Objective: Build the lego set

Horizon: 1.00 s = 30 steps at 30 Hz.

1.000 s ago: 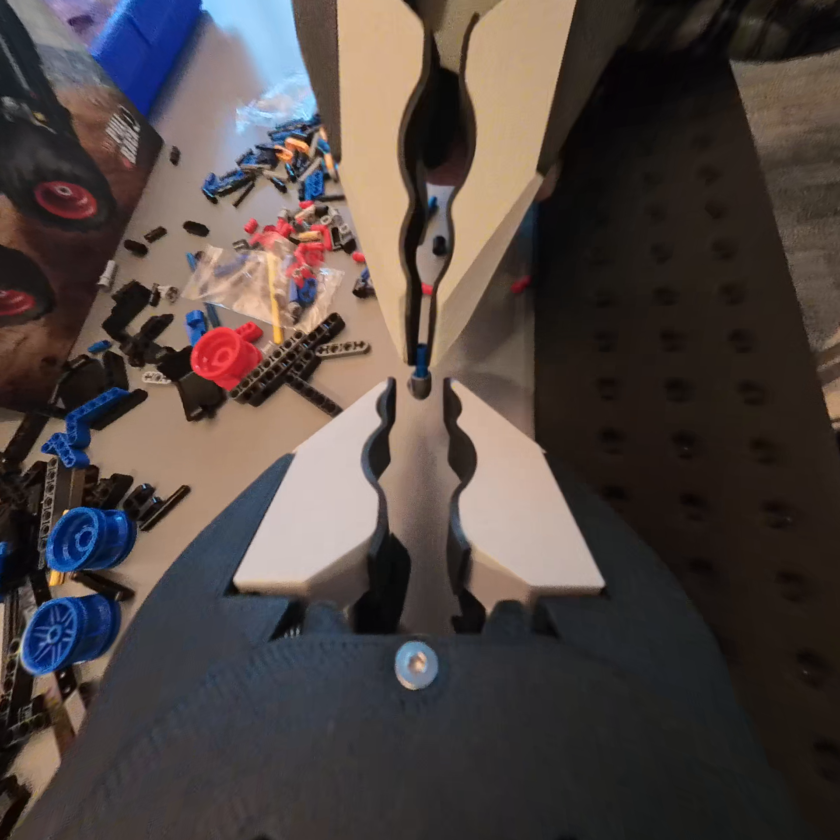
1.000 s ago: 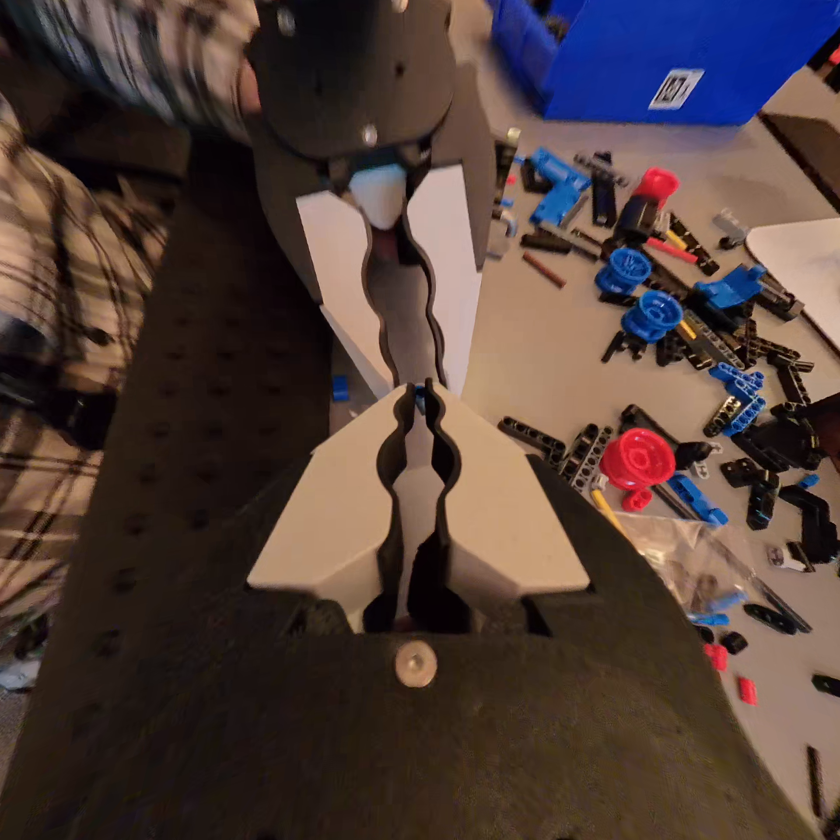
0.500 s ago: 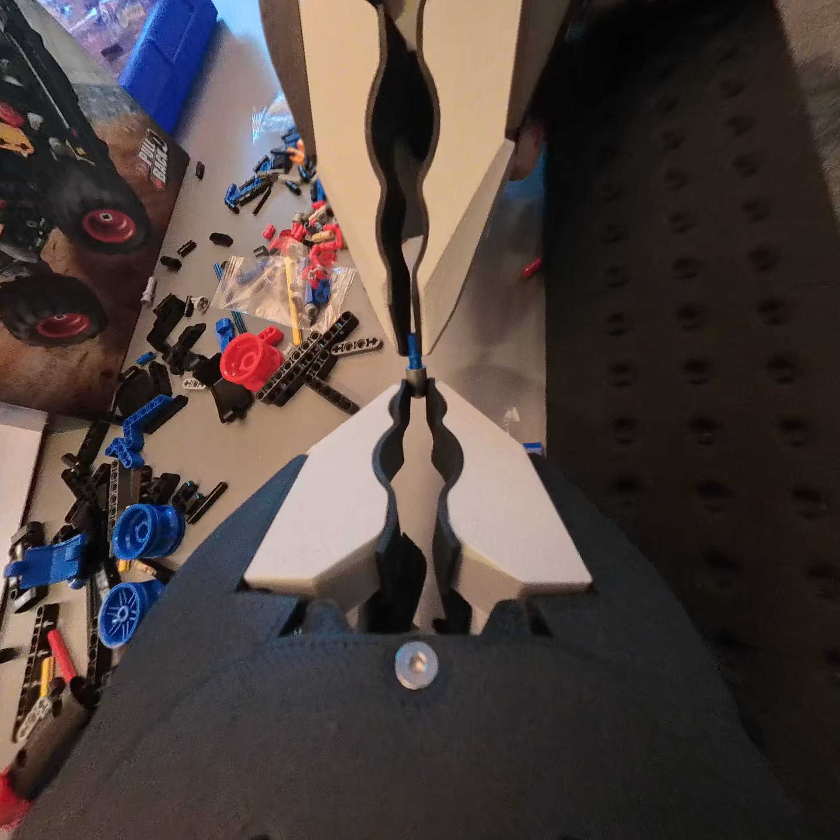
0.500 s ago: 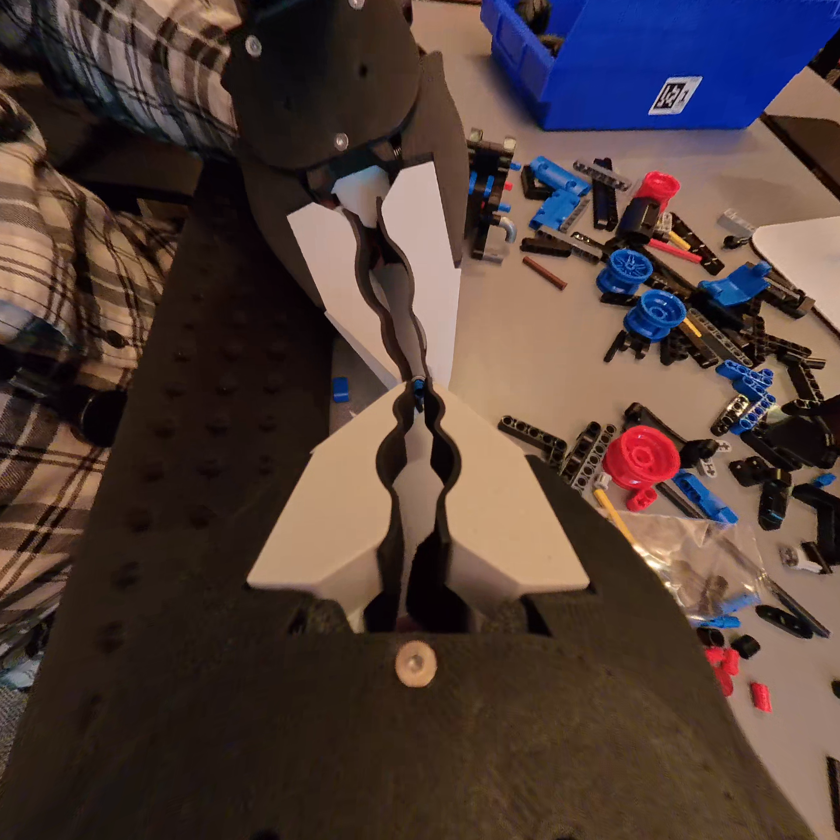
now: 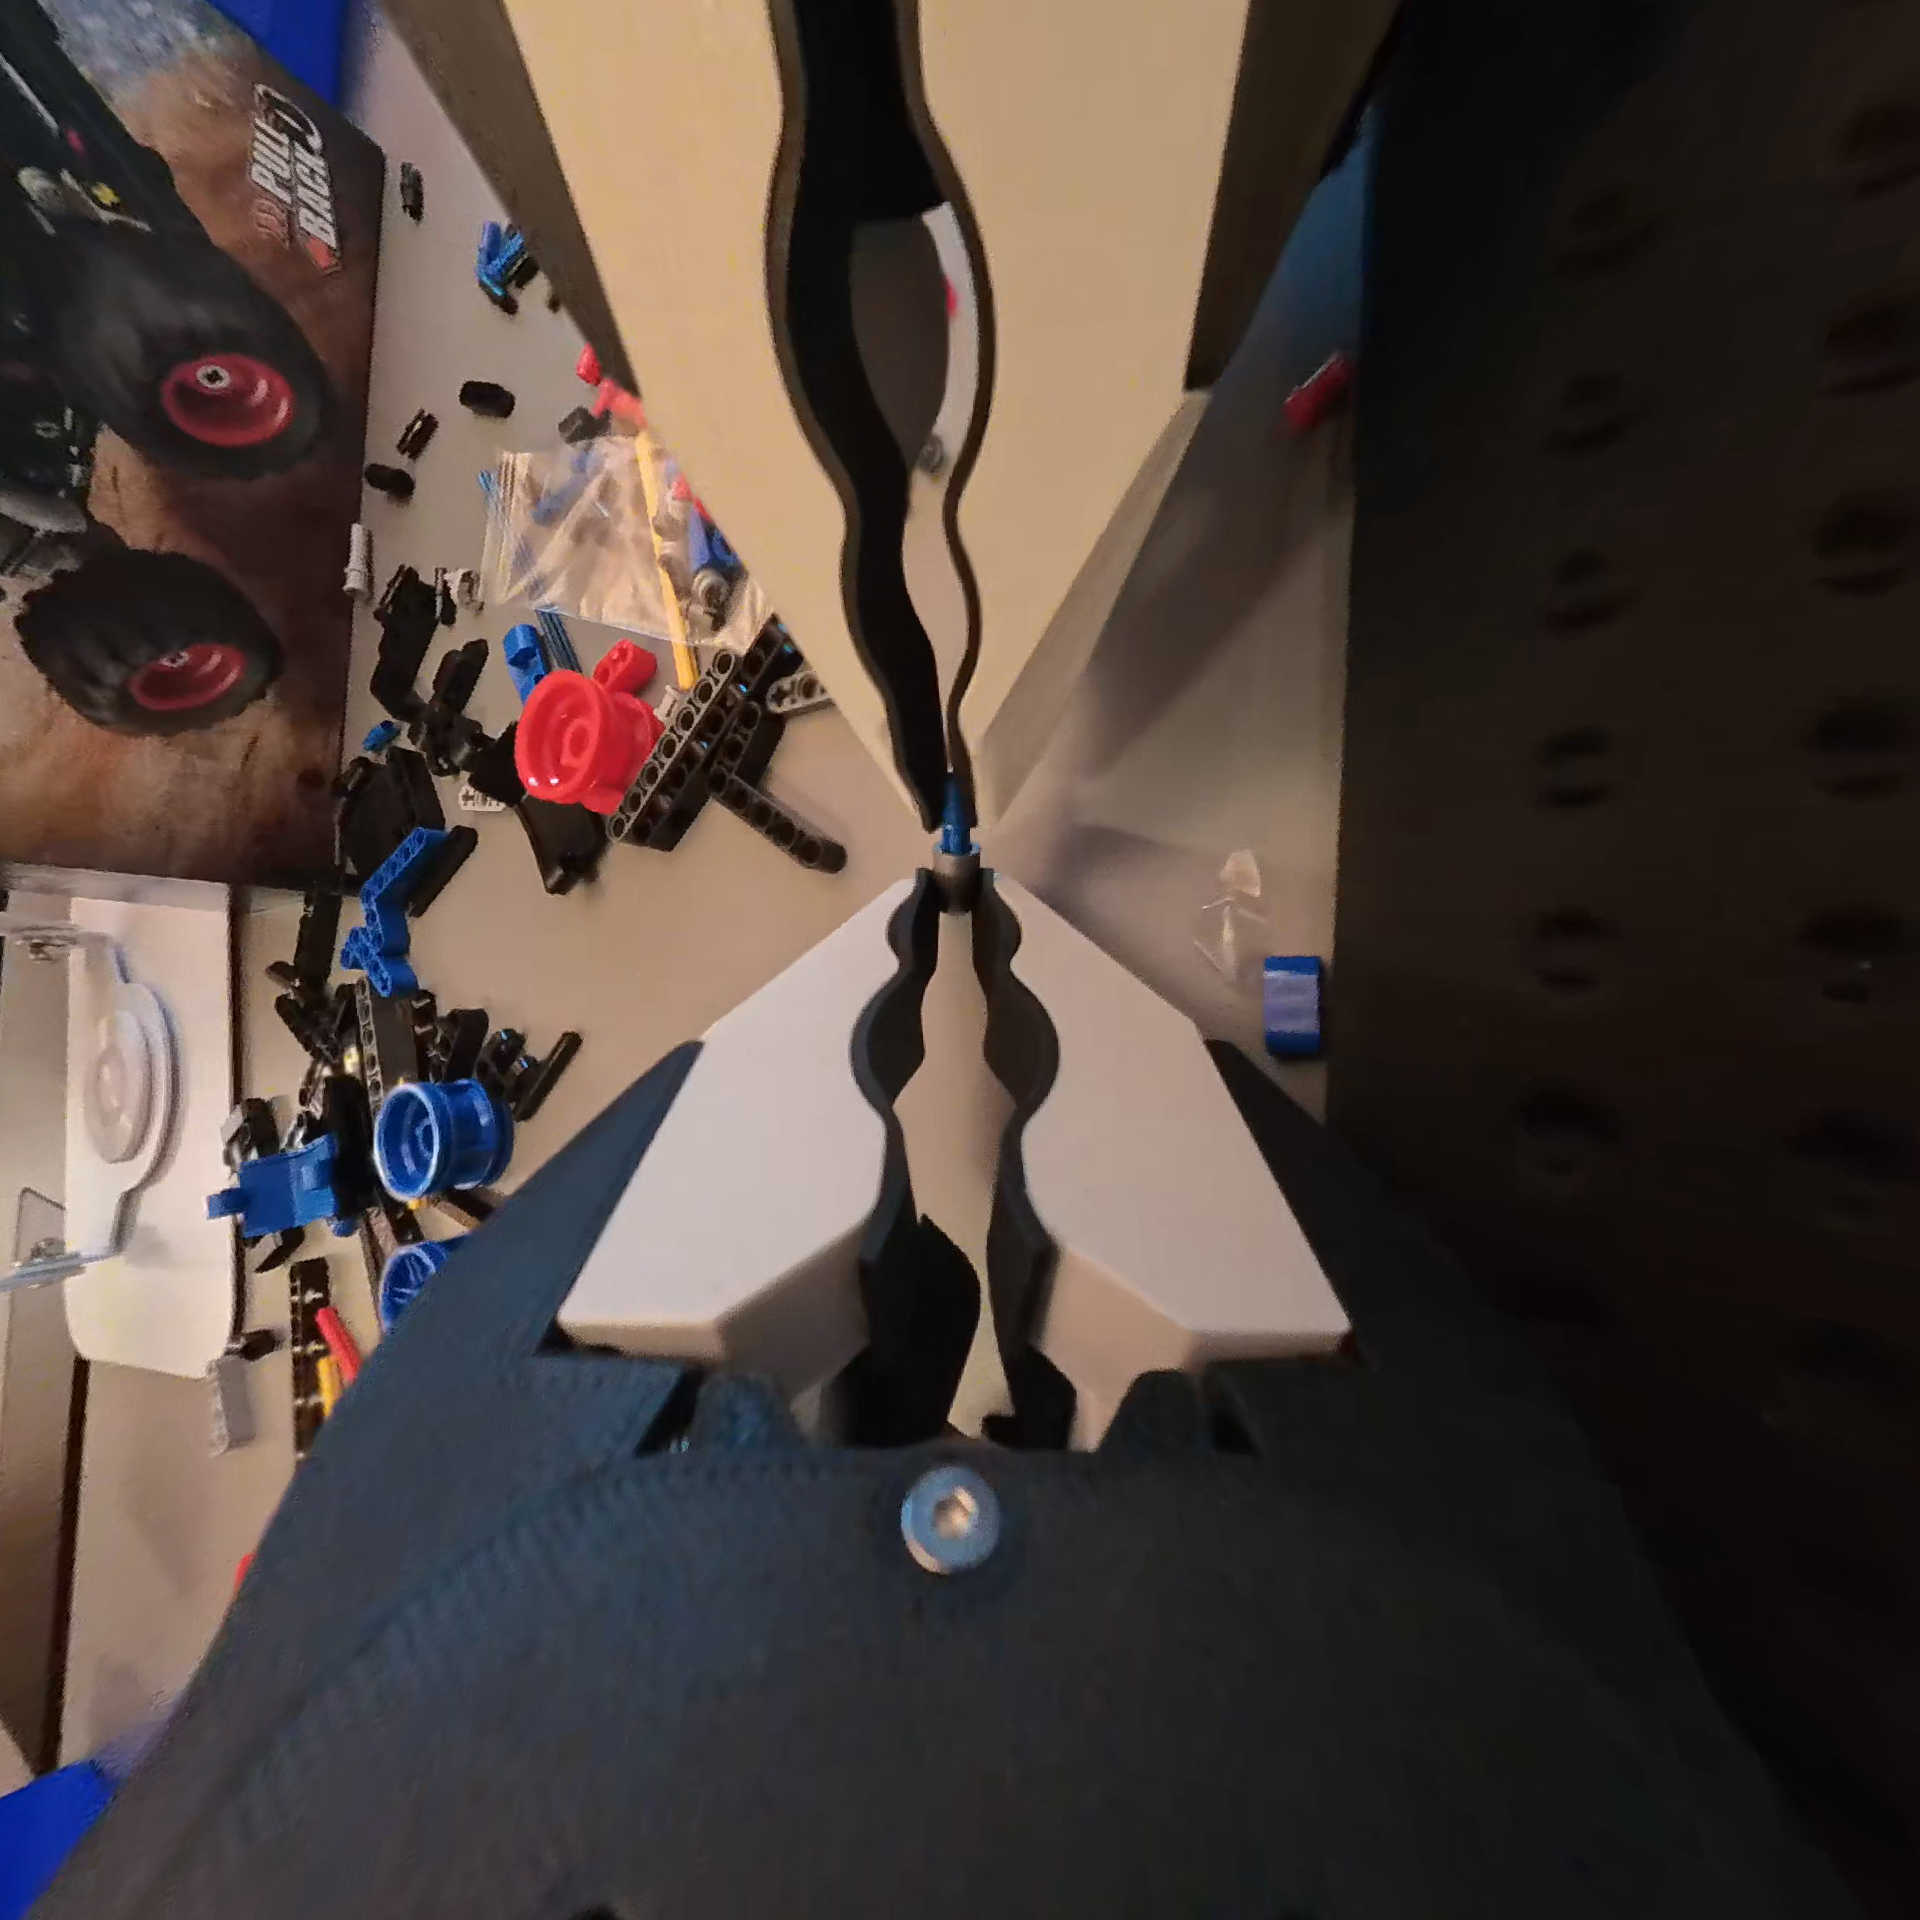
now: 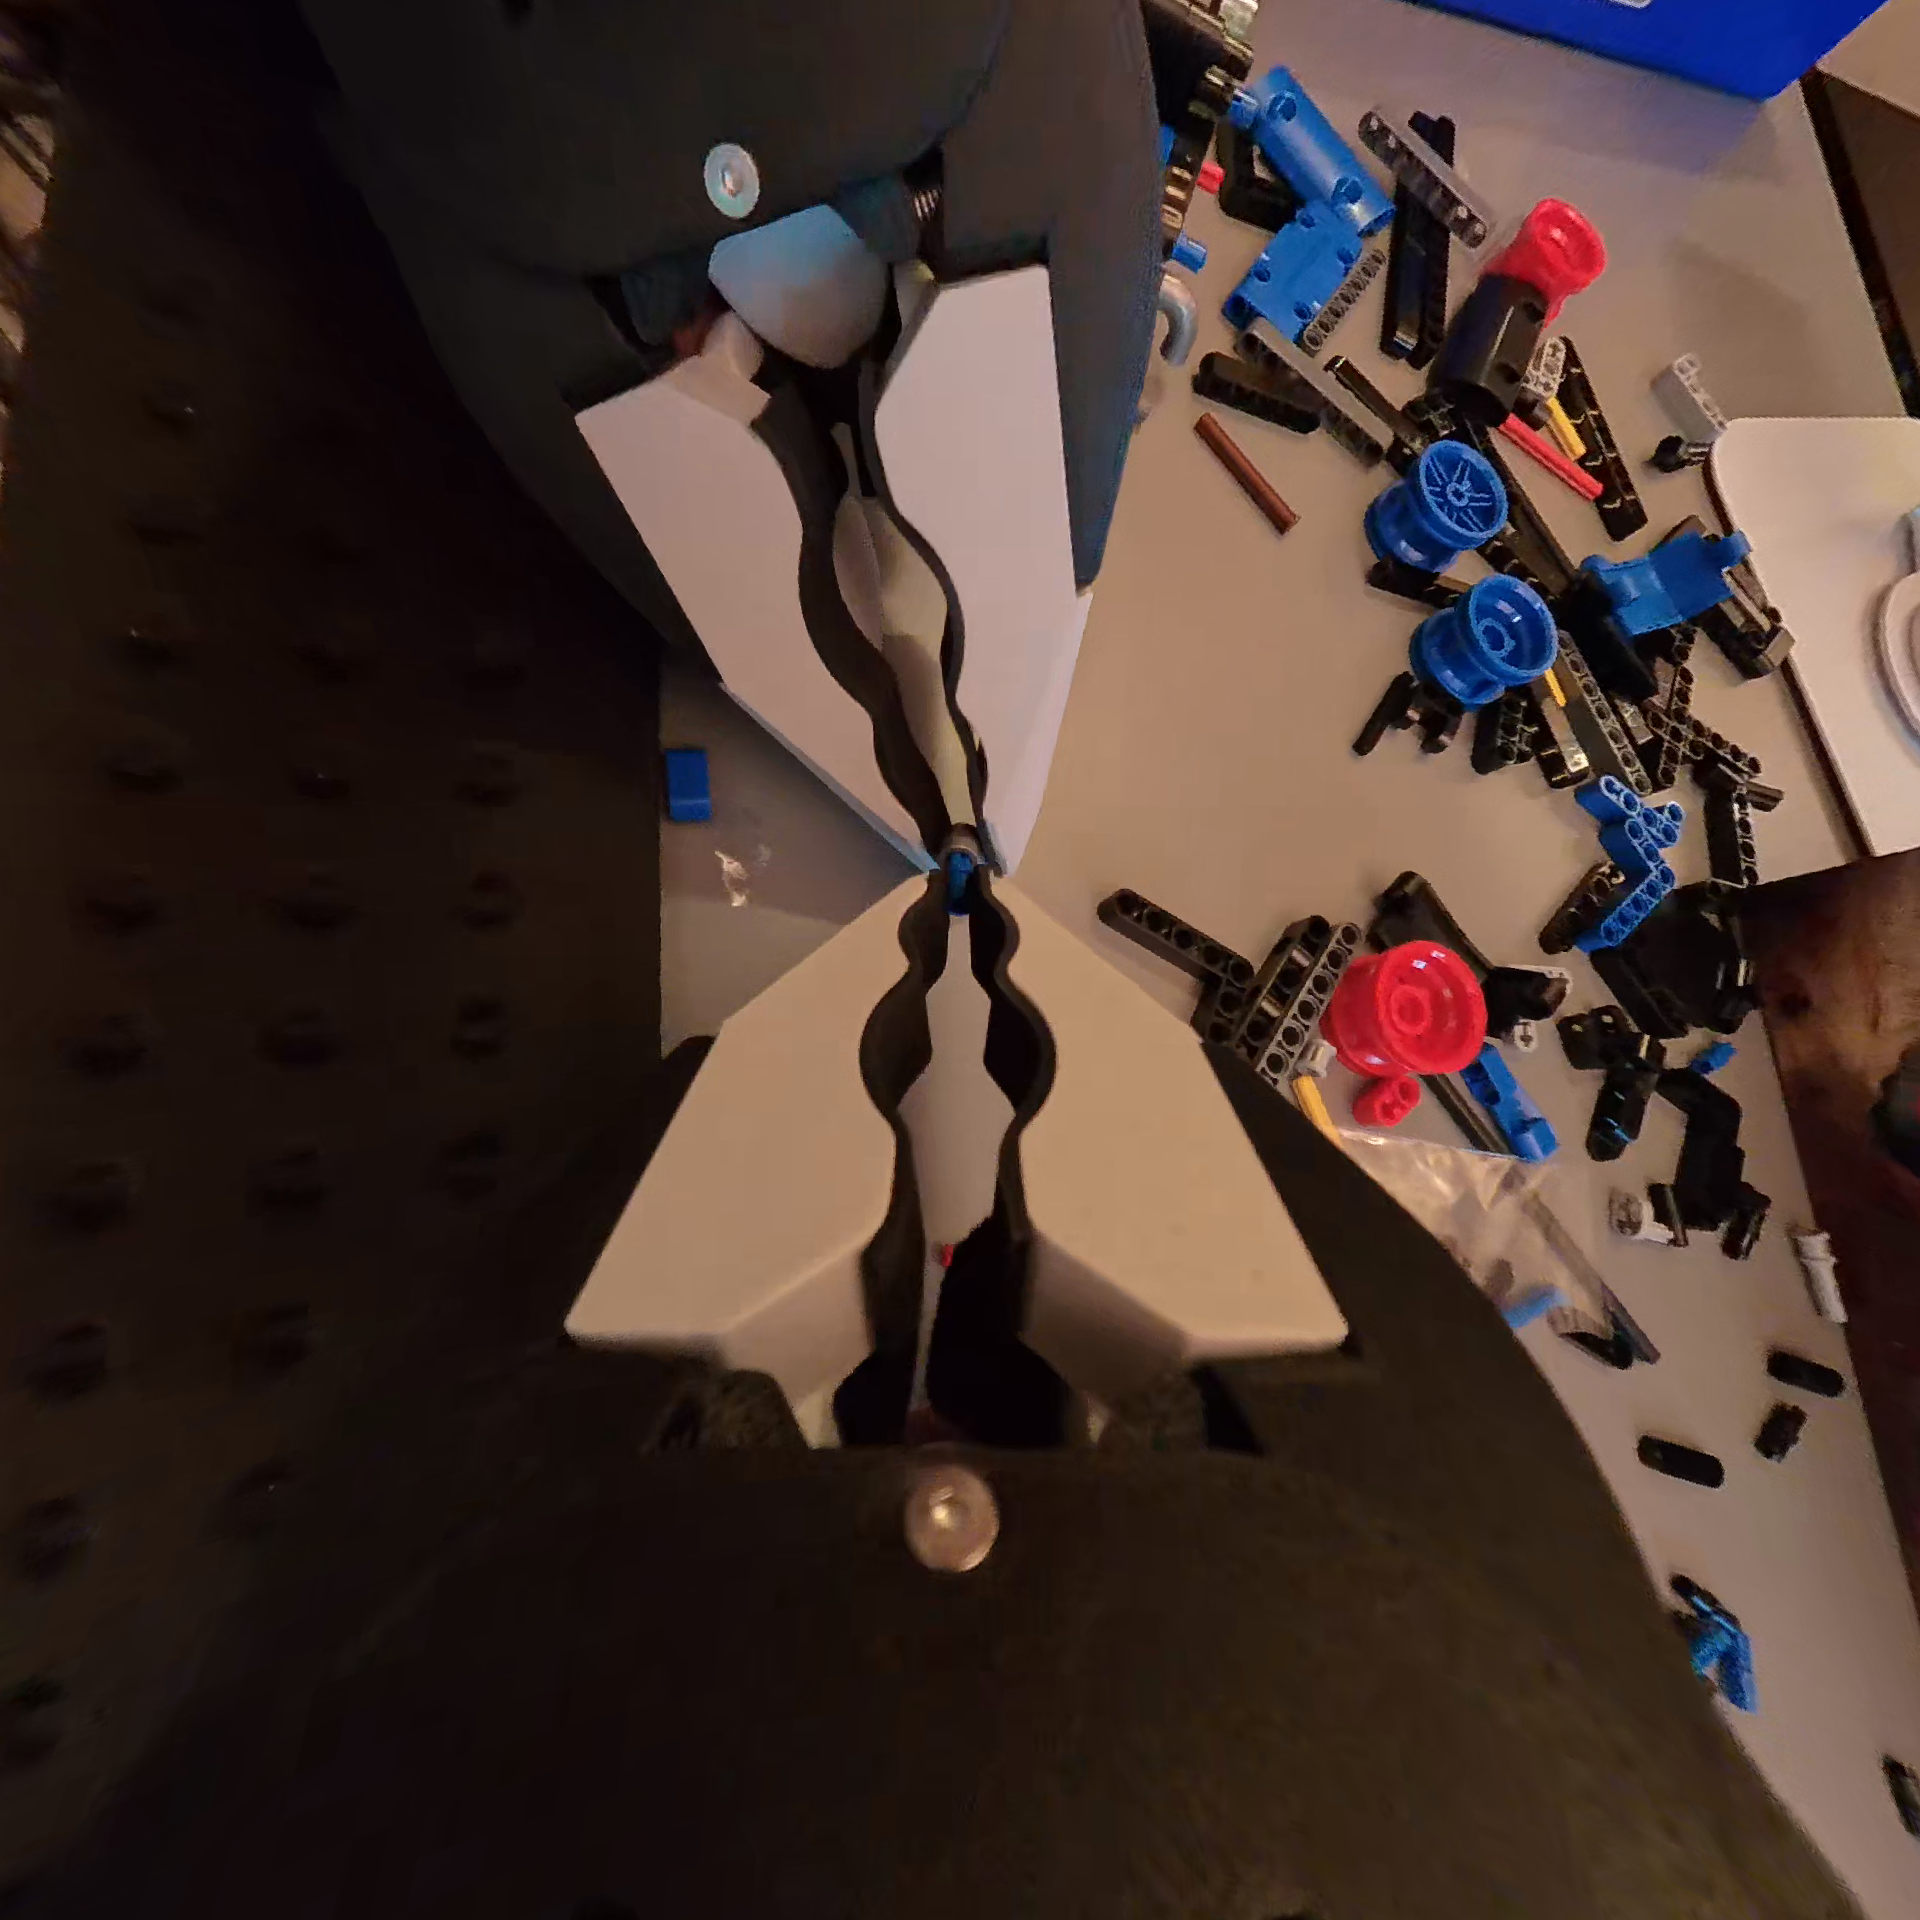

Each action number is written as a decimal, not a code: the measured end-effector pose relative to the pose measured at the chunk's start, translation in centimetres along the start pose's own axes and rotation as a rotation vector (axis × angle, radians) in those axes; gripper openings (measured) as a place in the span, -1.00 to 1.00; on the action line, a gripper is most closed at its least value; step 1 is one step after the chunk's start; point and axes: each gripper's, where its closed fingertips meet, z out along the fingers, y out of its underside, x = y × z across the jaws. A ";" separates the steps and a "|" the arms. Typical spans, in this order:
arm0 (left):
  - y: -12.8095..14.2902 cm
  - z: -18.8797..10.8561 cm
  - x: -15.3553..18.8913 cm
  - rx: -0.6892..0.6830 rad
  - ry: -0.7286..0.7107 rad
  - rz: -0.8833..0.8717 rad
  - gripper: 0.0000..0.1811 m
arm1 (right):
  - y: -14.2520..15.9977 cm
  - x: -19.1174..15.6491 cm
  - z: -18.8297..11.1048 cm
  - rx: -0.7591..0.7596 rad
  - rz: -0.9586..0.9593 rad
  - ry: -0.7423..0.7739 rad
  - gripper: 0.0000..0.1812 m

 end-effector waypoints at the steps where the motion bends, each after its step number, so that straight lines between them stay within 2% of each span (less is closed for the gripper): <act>1: 0.0 0.0 0.0 -0.004 0.001 0.003 -0.96 | 0.0 0.0 0.0 0.006 0.007 -0.002 -0.97; 11: 0.1 0.1 -0.4 -0.043 -0.036 0.034 -0.95 | 0.0 0.2 0.0 -0.005 -0.009 0.031 -0.97; 19: -1.9 -1.3 -0.7 0.182 0.023 -0.098 -0.93 | -0.7 0.5 -1.8 0.197 0.159 -0.069 -0.97; 22: -2.1 -1.5 -0.6 0.224 0.032 -0.098 -0.93 | -0.9 0.4 -2.0 0.218 0.166 -0.086 -0.97; 25: -2.2 -1.7 -0.6 0.219 0.025 -0.077 -0.94 | -0.9 0.3 -2.0 0.218 0.164 -0.091 -0.97; 30: -1.3 -0.8 -0.2 0.096 -0.028 0.033 -0.94 | -0.1 -0.1 -1.0 0.128 0.113 -0.050 -0.97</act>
